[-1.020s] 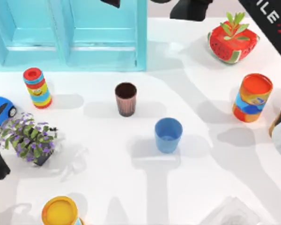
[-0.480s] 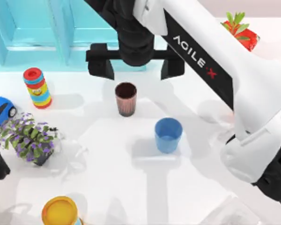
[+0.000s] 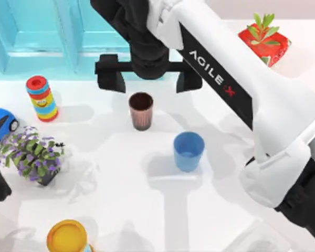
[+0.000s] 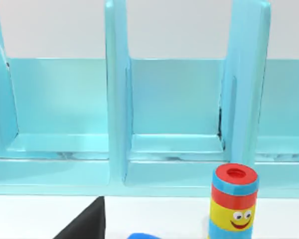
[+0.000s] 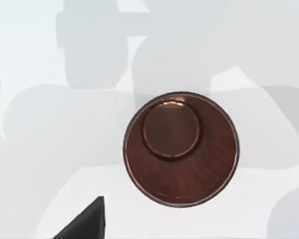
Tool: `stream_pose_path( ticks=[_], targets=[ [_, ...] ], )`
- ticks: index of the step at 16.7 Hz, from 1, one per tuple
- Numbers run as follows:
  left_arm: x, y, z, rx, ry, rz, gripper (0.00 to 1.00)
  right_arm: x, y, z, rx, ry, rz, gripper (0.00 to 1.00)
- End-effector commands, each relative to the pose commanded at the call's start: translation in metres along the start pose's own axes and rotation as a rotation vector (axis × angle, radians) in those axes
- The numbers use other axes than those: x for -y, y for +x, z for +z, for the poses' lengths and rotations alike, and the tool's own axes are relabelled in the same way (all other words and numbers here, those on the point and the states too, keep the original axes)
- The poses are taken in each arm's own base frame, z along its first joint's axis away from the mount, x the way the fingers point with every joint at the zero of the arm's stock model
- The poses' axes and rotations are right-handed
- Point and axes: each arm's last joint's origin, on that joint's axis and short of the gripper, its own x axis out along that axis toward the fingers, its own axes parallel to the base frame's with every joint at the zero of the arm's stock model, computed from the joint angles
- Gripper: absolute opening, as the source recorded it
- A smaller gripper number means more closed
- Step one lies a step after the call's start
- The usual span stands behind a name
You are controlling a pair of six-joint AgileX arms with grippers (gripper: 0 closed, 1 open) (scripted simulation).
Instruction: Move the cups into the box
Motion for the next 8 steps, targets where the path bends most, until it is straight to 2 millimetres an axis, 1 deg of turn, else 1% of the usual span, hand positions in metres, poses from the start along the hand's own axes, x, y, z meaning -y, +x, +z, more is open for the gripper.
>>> stream_pose_path(
  ticks=[5, 8],
  targets=[
    [0.0, 0.0, 0.0, 0.0, 0.0, 0.0, 1.0, 0.0, 0.05, -0.001, 0.0, 0.0, 0.0, 1.0],
    [0.0, 0.0, 0.0, 0.0, 0.0, 0.0, 1.0, 0.002, 0.071, -0.002, 0.0, 0.0, 0.0, 1.0]
  ],
)
